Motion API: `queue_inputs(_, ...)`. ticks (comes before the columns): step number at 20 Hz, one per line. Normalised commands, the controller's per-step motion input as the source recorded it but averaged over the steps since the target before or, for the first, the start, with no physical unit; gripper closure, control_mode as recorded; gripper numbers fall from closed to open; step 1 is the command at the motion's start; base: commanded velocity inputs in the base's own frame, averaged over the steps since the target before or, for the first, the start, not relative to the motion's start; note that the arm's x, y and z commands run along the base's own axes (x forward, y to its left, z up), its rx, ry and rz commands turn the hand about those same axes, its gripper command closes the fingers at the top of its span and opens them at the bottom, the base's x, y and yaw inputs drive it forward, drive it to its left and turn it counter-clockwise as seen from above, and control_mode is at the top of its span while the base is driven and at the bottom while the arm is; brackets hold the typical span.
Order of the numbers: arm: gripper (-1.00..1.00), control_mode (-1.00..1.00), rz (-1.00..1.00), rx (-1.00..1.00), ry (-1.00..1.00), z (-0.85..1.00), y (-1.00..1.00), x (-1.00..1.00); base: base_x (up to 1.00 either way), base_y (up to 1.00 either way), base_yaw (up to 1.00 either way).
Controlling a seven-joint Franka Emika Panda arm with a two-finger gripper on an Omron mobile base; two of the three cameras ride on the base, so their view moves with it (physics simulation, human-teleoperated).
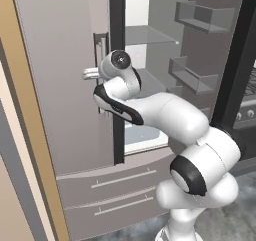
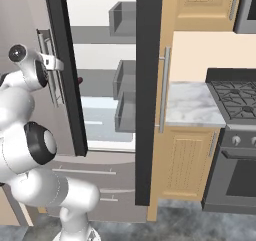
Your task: Move the hot dog bun to the plate on the dining table and place the condiment next to that plate. Then navigate to the fridge and take the sausage and place it on the plate as well.
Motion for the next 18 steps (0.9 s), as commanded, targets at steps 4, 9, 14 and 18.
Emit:
queue_inputs(4, 1.00, -1.00, 0.00, 0.00, -0.02, -0.01, 0.76, -0.04, 0.00, 0.00, 0.00)
queue_inputs(9, 1.00, -1.00, 0.04, 0.00, -0.01, 0.01, 0.94, -0.59, 0.00, 0.00, 0.00)
queue_inputs(14, 1.00, -1.00, 0.06, 0.00, 0.00, 0.07, 0.92, -0.94, 0.00, 0.00, 0.00)
queue_inputs(18, 1.00, -1.00, 0.08, 0.00, 0.00, 0.08, 0.95, -1.00, 0.00, 0.00, 0.00)
